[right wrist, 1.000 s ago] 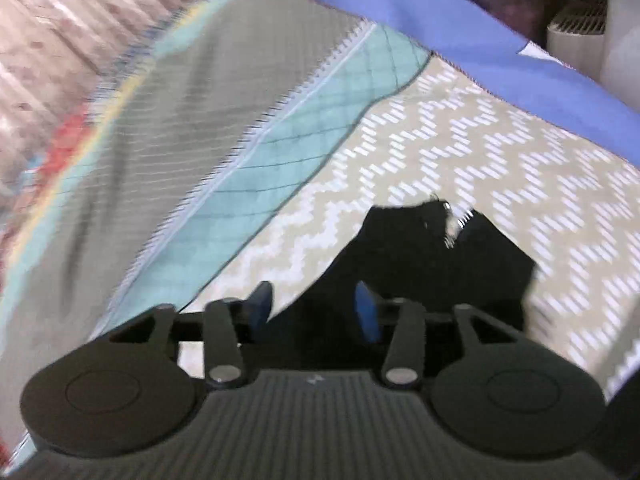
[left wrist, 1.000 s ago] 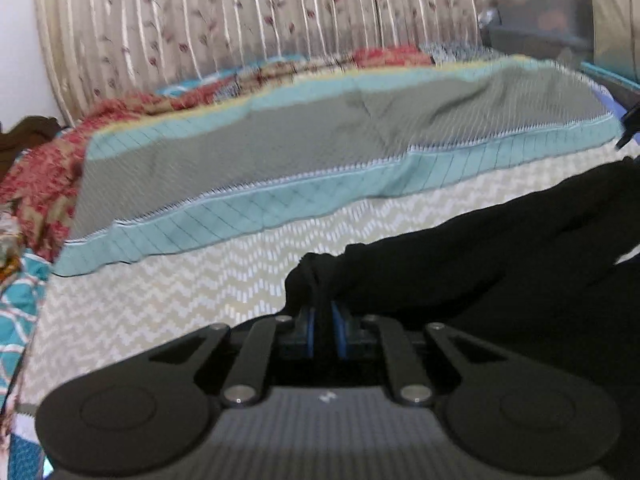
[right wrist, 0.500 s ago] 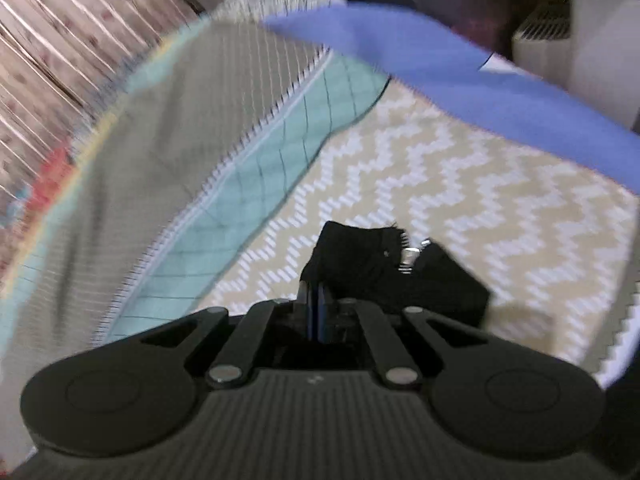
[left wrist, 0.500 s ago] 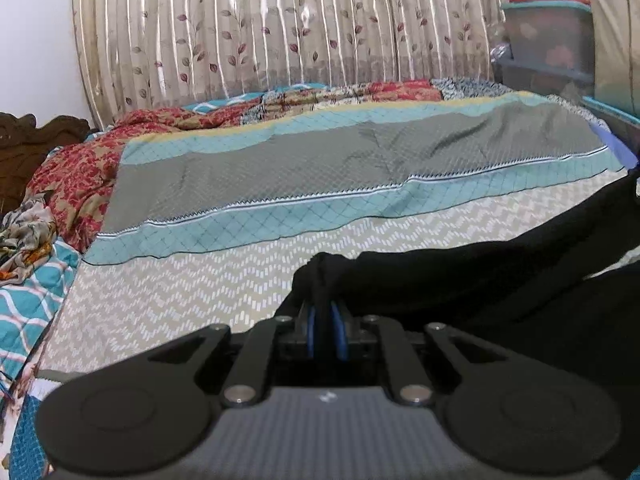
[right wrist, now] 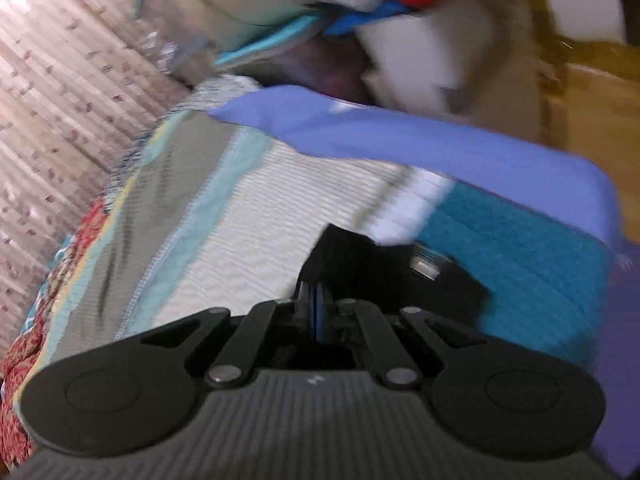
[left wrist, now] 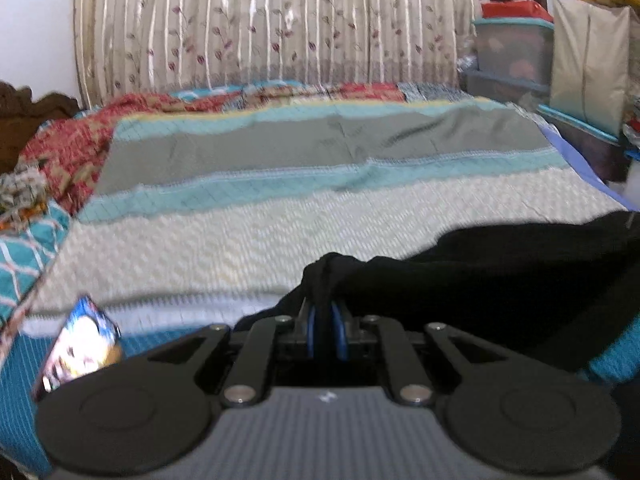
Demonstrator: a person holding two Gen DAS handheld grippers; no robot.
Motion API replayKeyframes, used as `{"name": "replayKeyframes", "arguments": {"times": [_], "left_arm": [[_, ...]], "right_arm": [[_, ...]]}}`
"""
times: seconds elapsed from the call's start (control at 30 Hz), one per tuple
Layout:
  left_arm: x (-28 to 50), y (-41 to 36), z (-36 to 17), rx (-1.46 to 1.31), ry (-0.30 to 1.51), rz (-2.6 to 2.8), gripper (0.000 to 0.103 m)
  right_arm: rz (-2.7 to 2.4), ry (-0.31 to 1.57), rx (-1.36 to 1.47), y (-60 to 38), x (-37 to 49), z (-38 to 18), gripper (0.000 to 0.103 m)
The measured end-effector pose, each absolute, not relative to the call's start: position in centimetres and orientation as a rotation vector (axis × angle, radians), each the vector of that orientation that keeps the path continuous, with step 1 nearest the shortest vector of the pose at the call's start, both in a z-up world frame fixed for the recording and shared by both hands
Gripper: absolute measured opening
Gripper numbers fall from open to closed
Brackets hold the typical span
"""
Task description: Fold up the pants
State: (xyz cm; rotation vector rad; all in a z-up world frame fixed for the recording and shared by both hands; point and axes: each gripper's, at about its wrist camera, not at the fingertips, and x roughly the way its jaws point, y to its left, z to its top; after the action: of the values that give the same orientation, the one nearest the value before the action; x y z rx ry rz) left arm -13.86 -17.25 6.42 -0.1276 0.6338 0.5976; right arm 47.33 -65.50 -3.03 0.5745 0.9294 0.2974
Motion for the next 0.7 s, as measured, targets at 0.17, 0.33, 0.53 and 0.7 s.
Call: {"name": "replayKeyframes", "arguments": {"times": [0.17, 0.33, 0.53, 0.7], "left_arm": [[-15.5, -19.5, 3.8, -0.16, 0.676, 0.584, 0.009], [-15.7, -20.2, 0.7, -0.204, 0.775, 0.56, 0.021], [-19.5, -20.3, 2.8, -0.294, 0.694, 0.54, 0.052], [-24.1, -14.7, 5.2, -0.514, 0.518, 0.657, 0.07]], "right_arm": [[0.211, 0.984, 0.604, -67.4, 45.1, -6.6, 0.003], [0.116, 0.959, 0.534, -67.6, 44.8, -8.1, 0.009], [0.065, 0.861, 0.553, -69.3, 42.8, -6.2, 0.021], [0.417, 0.837, 0.448, -63.9, 40.2, -2.9, 0.021]]}}
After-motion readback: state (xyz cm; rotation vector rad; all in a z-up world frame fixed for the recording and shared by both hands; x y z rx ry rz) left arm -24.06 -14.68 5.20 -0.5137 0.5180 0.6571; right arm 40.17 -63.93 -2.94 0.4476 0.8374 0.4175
